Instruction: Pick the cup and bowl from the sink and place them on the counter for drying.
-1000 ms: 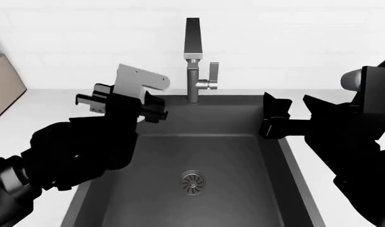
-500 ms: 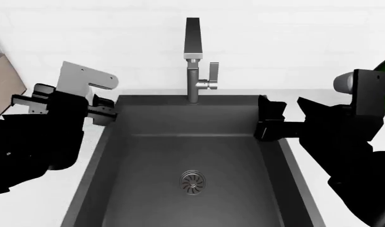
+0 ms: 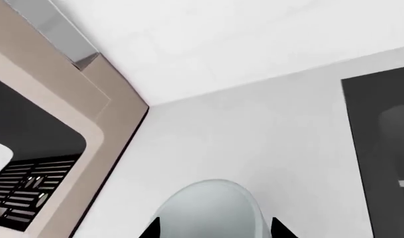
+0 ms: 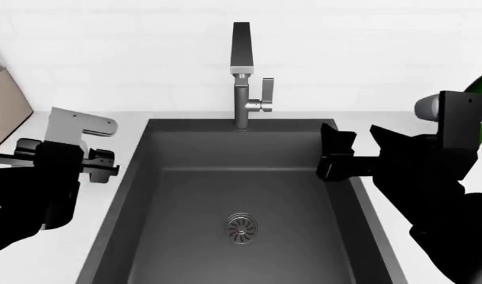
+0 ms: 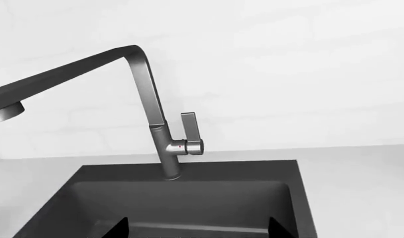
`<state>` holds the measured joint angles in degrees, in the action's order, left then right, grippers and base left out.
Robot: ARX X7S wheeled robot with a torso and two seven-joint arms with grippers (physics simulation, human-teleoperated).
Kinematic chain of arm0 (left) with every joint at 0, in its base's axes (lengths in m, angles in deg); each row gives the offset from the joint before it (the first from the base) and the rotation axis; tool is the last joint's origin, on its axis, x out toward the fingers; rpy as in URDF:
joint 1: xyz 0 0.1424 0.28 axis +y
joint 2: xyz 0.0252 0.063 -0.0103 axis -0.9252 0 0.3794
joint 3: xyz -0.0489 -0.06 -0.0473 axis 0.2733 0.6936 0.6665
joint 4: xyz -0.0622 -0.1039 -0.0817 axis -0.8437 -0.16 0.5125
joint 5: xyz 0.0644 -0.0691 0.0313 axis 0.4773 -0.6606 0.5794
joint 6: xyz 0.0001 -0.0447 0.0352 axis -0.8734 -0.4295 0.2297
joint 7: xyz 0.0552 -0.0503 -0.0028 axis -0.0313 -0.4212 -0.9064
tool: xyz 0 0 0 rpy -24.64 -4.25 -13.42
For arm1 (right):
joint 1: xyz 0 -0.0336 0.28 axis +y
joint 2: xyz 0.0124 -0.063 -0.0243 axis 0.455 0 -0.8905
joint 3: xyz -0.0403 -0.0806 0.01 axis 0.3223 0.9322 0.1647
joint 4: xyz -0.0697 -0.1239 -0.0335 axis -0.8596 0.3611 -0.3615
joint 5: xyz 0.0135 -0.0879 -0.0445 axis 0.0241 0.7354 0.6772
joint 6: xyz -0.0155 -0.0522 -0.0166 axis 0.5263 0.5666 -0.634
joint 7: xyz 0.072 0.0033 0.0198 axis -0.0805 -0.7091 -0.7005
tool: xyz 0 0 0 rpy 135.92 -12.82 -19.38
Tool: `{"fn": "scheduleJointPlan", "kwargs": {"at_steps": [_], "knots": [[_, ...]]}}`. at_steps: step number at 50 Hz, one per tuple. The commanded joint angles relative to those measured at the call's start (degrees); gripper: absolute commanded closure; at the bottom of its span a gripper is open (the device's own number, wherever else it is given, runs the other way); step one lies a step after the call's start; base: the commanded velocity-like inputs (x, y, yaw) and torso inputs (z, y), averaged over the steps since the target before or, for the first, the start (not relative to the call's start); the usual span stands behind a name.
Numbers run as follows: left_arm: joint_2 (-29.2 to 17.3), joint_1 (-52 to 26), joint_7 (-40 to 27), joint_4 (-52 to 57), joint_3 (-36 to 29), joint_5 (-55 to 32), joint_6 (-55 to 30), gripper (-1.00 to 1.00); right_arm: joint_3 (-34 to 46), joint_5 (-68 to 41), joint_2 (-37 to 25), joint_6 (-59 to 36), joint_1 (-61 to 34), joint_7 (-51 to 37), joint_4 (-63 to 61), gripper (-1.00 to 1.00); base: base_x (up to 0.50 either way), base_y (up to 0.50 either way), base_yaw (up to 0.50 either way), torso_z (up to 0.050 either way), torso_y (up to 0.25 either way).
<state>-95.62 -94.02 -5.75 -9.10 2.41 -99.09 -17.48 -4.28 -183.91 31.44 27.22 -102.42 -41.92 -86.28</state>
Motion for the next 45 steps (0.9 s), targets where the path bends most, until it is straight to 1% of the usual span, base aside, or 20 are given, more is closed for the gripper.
{"fn": "scheduleJointPlan", "kwargs": {"at_steps": [1, 2, 3, 8, 11, 12, 14, 16, 22, 24, 27, 29, 35, 44, 45], "knots": [[-0.3, 3.0, 0.6, -2.1, -0.6, -0.9, 2.0, 1.00, 0.3, -0.3, -0.2, 0.1, 0.0, -0.4, -0.1, -1.00, 0.00, 0.00, 0.00, 0.000, 0.000], [-0.6, 3.1, 0.8, -2.0, -0.7, -0.7, 2.1, 1.00, 0.4, -0.3, -0.2, 0.1, 0.0, -0.3, -0.1, -1.00, 0.00, 0.00, 0.00, 0.000, 0.000], [0.0, 3.1, 0.7, -2.2, -0.7, -0.8, 2.0, -1.00, 0.5, -0.2, -0.2, 0.1, 0.0, -0.3, -0.2, -1.00, 0.00, 0.00, 0.00, 0.000, 0.000], [0.7, 3.2, 0.6, -2.5, -0.7, -0.7, 2.2, -1.00, 0.6, 0.0, 0.0, 0.3, 0.3, -0.2, -0.3, -1.00, 0.00, 0.00, 0.00, 0.000, 0.000], [-0.5, 3.3, 1.1, -1.6, -0.6, -0.6, 2.3, -1.00, 0.8, 0.4, 0.1, 0.4, 0.6, 0.1, -0.2, -1.00, 0.00, 0.00, 0.00, 0.000, 0.000], [-0.1, 3.0, 0.8, -1.7, -0.6, -0.6, 2.0, -1.00, 0.8, 0.4, 0.1, 0.4, 0.6, 0.1, -0.2, -1.00, 0.00, 0.00, 0.00, 0.000, 0.000], [-1.2, 2.9, 1.1, -0.8, -0.5, -0.8, 1.9, -1.00, 0.8, 0.4, 0.1, 0.5, 0.5, 0.1, -0.2, -1.00, 0.00, 0.00, 0.00, 0.000, 0.000], [-0.5, 2.3, 0.6, -1.1, -0.3, -0.9, 1.5, -1.00, 0.9, 0.4, 0.2, 0.5, 0.4, 0.1, -0.2, -1.00, 0.00, 0.00, 0.00, 0.000, 0.000], [-1.5, 1.0, 0.0, 1.0, 0.2, -1.2, 0.8, -1.00, 1.2, 0.2, 0.1, 0.5, -0.2, -0.1, 0.0, -1.00, 0.00, 0.00, 0.00, 0.000, 0.000], [-0.5, 0.1, -1.0, 1.4, 0.4, -1.4, 0.1, -1.00, 1.3, 0.3, 0.2, 0.6, -0.3, 0.0, 0.1, -1.00, 0.00, 0.00, 0.00, 0.000, 0.000], [-1.7, -1.0, -1.1, 3.1, 0.7, -1.2, -0.6, -1.00, 1.2, 0.4, 0.1, 0.7, -0.2, 0.2, 0.2, -1.00, 0.00, 0.00, 0.00, 0.000, 0.000], [-1.1, -1.8, -1.5, 3.3, 0.8, -1.3, -1.1, -1.00, 1.3, 0.5, 0.1, 0.8, -0.1, 0.2, 0.1, -1.00, 0.00, 0.00, 0.00, 0.000, 0.000], [-2.1, -2.7, -1.3, 5.3, 1.1, -1.1, -1.5, -1.00, 1.4, 0.2, 0.1, 0.9, -0.4, 0.0, 0.2, -1.00, 0.00, 0.00, 0.00, 0.000, 0.000], [-1.7, -4.6, -2.3, 7.7, 1.7, -1.8, -2.9, -1.00, 1.5, -0.2, -0.1, 1.1, -0.6, -0.3, 0.0, -1.00, 0.00, 0.00, 0.00, 0.000, 0.000], [-2.7, -4.7, -2.0, 8.6, 1.8, -1.7, -3.0, -1.00, 1.4, -0.3, -0.2, 1.1, -0.6, -0.3, 0.0, -1.00, 0.00, 0.00, 0.00, 0.000, 0.000]]}}
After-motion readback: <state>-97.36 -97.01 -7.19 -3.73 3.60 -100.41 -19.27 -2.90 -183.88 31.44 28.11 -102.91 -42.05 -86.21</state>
